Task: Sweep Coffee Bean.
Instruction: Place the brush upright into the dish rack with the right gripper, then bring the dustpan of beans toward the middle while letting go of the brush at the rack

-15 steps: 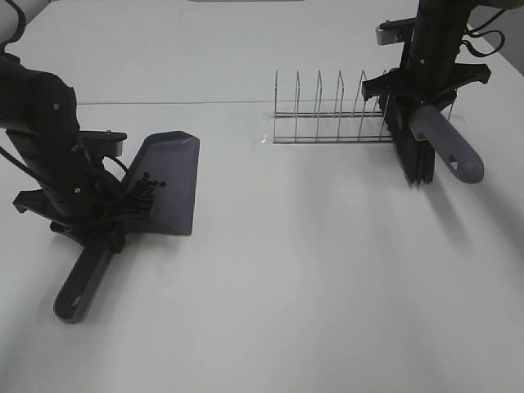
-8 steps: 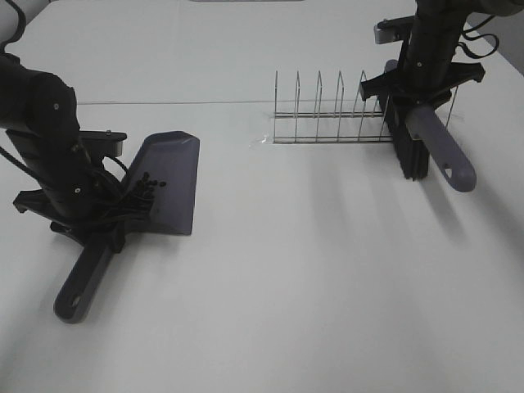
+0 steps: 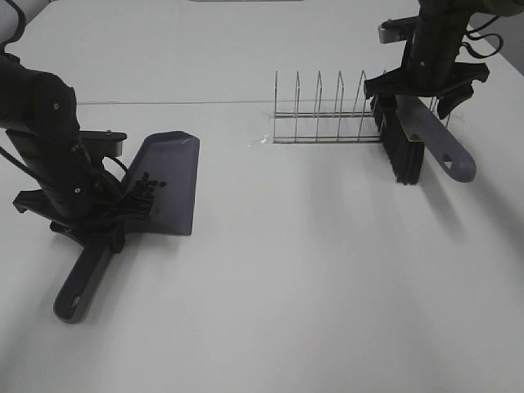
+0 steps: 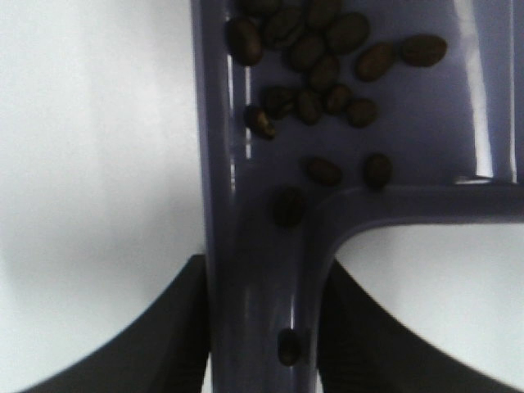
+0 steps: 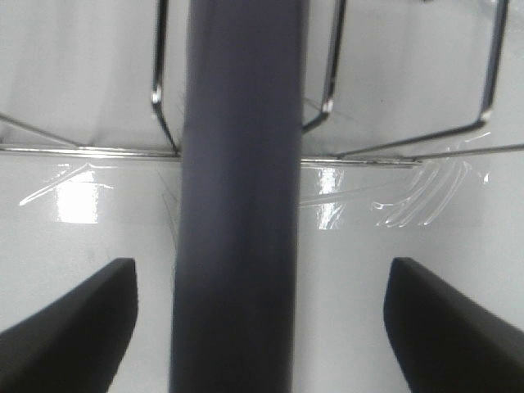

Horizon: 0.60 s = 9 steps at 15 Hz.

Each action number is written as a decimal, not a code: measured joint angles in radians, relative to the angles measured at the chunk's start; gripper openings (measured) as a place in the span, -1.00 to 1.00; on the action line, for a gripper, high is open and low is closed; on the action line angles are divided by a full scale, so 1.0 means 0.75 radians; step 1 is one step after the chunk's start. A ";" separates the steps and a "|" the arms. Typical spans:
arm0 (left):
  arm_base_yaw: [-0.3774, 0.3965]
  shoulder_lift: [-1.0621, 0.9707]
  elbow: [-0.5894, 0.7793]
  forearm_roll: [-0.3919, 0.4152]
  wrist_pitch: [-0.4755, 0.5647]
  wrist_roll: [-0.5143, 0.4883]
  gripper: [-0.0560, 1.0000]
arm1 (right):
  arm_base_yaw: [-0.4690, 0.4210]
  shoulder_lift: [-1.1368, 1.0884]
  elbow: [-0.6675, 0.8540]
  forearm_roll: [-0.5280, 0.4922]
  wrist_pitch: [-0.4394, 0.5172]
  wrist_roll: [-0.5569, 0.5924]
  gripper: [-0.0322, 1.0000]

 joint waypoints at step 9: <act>-0.016 -0.127 0.000 -0.125 -0.001 0.029 -0.21 | 0.000 -0.188 0.000 0.143 0.075 0.000 0.60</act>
